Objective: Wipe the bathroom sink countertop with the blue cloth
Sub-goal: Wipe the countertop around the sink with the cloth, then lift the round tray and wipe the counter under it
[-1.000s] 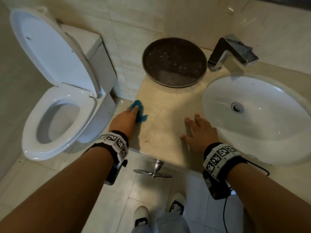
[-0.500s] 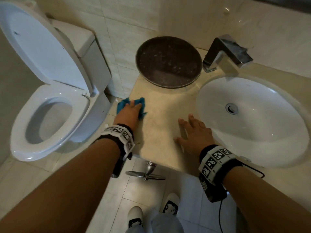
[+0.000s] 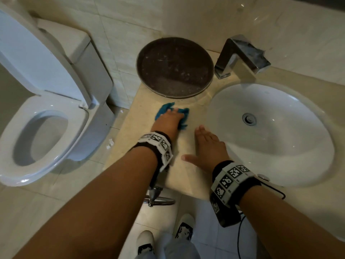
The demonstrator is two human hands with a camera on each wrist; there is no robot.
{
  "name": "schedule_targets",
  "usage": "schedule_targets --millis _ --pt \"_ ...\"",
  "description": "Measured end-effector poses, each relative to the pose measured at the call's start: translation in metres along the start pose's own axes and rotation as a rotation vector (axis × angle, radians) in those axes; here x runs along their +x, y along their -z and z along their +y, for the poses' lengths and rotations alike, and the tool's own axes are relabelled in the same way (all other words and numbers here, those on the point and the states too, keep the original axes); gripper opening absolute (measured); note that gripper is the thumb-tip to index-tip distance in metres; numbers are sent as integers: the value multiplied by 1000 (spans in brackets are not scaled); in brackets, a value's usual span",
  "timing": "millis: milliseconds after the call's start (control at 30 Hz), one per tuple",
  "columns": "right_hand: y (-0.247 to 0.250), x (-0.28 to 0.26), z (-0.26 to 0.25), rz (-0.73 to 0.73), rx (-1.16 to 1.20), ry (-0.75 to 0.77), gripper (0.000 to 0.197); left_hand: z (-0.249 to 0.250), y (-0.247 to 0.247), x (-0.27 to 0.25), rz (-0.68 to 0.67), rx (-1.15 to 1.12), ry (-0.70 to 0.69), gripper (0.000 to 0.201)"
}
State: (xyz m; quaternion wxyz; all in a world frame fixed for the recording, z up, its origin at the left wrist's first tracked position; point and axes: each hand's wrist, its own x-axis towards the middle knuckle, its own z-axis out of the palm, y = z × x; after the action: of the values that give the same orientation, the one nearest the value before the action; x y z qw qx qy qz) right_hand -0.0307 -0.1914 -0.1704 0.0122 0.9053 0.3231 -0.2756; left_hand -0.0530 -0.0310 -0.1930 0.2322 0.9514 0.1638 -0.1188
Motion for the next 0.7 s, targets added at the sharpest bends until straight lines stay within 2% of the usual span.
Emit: schedule_targets --millis 100,200,300,400,567,700 --pt "3 -1 0 -26 18 14 101 -28 20 -12 100 -26 132 38" --pt "4 -1 0 -58 0 20 101 -48 38 -34 125 15 290 36" --pt "11 -1 3 -152 24 40 97 -51 53 -61 114 3 365 37" --pt "34 -15 2 -187 165 76 84 -28 70 -81 168 -119 283 38" --pt "98 -47 -3 12 426 184 63 38 104 -100 382 -396 189 36" --pt "146 -63 -10 124 663 323 46 80 132 -107 400 -487 64 34"
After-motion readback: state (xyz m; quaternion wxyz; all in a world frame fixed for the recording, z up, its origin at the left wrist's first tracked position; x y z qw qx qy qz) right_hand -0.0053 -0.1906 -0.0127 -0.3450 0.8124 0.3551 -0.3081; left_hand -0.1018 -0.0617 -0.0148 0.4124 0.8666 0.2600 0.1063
